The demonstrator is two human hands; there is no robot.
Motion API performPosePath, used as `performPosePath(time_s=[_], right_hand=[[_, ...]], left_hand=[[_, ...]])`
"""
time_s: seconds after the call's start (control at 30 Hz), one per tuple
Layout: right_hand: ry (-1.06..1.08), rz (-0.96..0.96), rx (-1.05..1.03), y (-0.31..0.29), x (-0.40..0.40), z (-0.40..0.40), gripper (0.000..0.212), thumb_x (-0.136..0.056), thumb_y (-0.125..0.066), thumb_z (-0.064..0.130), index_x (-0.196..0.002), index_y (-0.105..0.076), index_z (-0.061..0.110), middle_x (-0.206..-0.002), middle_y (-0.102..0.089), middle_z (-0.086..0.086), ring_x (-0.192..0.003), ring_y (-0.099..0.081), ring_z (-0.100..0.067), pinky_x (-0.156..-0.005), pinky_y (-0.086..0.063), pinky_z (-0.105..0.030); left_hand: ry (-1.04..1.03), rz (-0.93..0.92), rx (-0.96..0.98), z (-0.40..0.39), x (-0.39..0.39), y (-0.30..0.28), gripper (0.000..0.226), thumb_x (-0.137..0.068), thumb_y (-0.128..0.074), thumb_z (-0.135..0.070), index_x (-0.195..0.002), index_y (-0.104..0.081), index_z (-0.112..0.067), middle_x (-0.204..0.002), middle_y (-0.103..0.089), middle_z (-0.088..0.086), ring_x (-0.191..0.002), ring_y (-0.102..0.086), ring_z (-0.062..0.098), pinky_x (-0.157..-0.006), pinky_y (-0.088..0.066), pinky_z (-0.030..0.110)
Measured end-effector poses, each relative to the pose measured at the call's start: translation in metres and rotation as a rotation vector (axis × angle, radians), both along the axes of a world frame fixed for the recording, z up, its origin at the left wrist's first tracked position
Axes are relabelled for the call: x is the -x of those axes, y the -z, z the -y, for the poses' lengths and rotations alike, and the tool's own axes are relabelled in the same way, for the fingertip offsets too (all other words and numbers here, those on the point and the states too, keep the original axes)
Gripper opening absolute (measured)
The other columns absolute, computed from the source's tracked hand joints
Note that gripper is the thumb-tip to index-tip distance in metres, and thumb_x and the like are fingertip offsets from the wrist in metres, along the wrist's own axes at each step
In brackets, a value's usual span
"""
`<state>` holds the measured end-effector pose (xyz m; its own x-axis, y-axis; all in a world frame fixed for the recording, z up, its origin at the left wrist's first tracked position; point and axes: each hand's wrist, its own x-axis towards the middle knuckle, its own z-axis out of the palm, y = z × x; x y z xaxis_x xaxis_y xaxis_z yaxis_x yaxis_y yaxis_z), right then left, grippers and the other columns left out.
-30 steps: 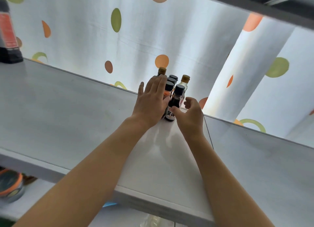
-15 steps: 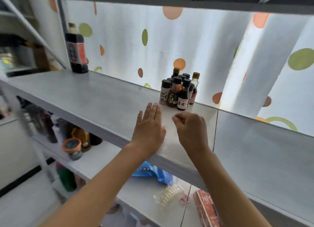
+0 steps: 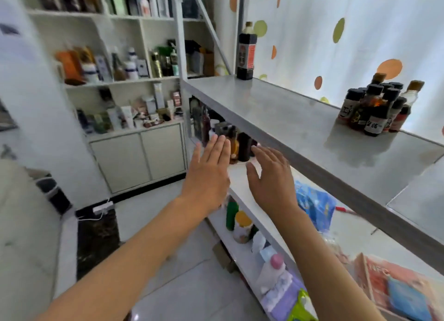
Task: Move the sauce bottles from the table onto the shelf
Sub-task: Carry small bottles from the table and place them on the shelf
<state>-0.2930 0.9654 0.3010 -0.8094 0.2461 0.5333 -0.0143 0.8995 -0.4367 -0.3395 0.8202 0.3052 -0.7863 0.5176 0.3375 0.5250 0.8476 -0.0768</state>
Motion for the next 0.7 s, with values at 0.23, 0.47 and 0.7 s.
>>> performPosePath(time_s=[0.23, 0.47, 0.7], right_hand=[[-0.225, 0.145, -0.078, 0.038, -0.011, 0.14, 0.064, -0.102, -0.044, 0.034, -0.158, -0.016, 0.018, -0.165, -0.014, -0.002, -0.153, -0.004, -0.017, -0.125, -0.001, -0.035], [-0.517, 0.18, -0.181, 0.075, -0.035, 0.321, 0.067, -0.102, -0.043, 0.034, -0.158, -0.01, 0.015, -0.166, -0.01, -0.007, -0.153, 0.0, -0.019, -0.123, 0.007, -0.033], [-0.8, 0.274, -0.183, 0.108, -0.07, 0.509, 0.067, -0.1, -0.048, 0.033, -0.157, -0.017, 0.014, -0.164, -0.018, -0.006, -0.153, -0.006, -0.02, -0.125, -0.002, -0.034]], left_hand=[[-0.178, -0.019, -0.063, 0.154, -0.036, 0.047, 0.074, -0.097, -0.043, -0.025, -0.153, 0.002, -0.007, -0.163, 0.001, 0.011, -0.15, 0.006, 0.027, -0.121, 0.0, 0.053], [-0.415, -0.032, -0.105, 0.326, -0.09, 0.086, 0.089, -0.088, -0.06, -0.026, -0.152, -0.001, -0.007, -0.161, -0.005, 0.01, -0.149, -0.002, 0.026, -0.119, -0.012, 0.056], [-0.741, 0.04, -0.263, 0.494, -0.167, 0.128, 0.08, -0.098, -0.043, -0.025, -0.148, 0.018, -0.01, -0.161, 0.013, 0.008, -0.146, 0.021, 0.023, -0.118, 0.013, 0.05]])
